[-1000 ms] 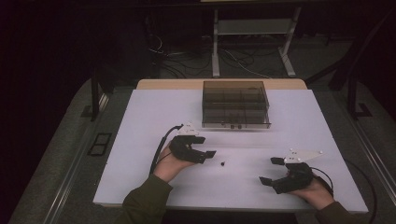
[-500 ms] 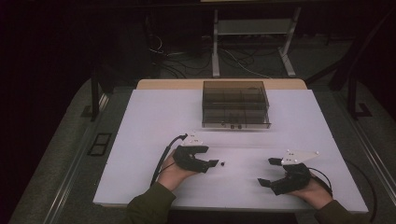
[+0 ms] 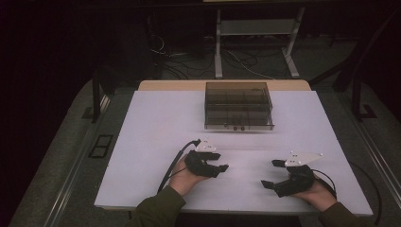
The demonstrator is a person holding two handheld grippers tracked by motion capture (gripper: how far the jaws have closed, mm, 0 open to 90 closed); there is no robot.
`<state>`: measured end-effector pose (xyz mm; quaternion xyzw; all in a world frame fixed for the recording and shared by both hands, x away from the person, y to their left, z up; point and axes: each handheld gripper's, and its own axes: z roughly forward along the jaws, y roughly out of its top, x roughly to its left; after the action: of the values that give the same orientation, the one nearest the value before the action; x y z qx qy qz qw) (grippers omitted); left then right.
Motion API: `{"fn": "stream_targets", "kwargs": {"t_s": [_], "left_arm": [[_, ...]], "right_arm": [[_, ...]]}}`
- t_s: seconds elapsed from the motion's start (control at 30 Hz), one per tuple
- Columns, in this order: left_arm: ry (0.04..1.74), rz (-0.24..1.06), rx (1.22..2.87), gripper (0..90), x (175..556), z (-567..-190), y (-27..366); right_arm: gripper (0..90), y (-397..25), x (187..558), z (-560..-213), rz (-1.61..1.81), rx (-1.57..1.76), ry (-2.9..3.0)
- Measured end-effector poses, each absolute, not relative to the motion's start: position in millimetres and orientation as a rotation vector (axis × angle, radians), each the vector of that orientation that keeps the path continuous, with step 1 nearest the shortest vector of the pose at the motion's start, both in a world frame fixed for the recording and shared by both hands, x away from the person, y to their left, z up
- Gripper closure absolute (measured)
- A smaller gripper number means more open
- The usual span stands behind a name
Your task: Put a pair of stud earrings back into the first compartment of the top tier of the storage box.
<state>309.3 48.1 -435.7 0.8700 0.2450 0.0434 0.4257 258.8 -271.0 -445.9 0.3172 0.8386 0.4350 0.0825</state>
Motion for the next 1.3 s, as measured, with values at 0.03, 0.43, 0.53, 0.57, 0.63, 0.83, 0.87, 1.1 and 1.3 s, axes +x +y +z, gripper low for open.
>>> {"fn": "stream_targets", "kwargs": {"t_s": [0.03, 0.43, 0.53, 0.57, 0.63, 0.83, 0.87, 1.1, 1.3], "left_arm": [[0.61, 0.111, 2.181, 47.2, 309, -436, 47], [0.634, 0.112, 2.202, 61.8, 312, -443, 40], [0.658, 0.098, 2.182, 65.1, 318, -446, 37], [0.658, 0.098, 2.182, 65.4, 318, -446, 37], [0.659, 0.092, 2.185, 66.7, 320, -446, 37], [0.675, 0.061, 2.177, 69.4, 321, -450, 33], [0.671, 0.056, 2.195, 70.1, 321, -451, 32], [0.658, 0.061, 2.203, 74.7, 322, -453, 32], [0.643, 0.067, 2.211, 78.3, 323, -453, 33]], "right_arm": [[10.1, -271, 259, -446, 1.298, 0.949, 2.505], [10.1, -270, 258, -446, 1.293, 0.94, 2.512], [10.1, -269, 258, -447, 1.291, 0.937, 2.514], [10.1, -269, 258, -447, 1.291, 0.937, 2.514], [10.1, -269, 258, -447, 1.291, 0.935, 2.513], [10.1, -269, 258, -447, 1.292, 0.936, 2.515], [10.1, -269, 258, -447, 1.292, 0.933, 2.516], [10.1, -269, 258, -447, 1.291, 0.934, 2.516], [10.1, -269, 258, -447, 1.292, 0.935, 2.515]]}}
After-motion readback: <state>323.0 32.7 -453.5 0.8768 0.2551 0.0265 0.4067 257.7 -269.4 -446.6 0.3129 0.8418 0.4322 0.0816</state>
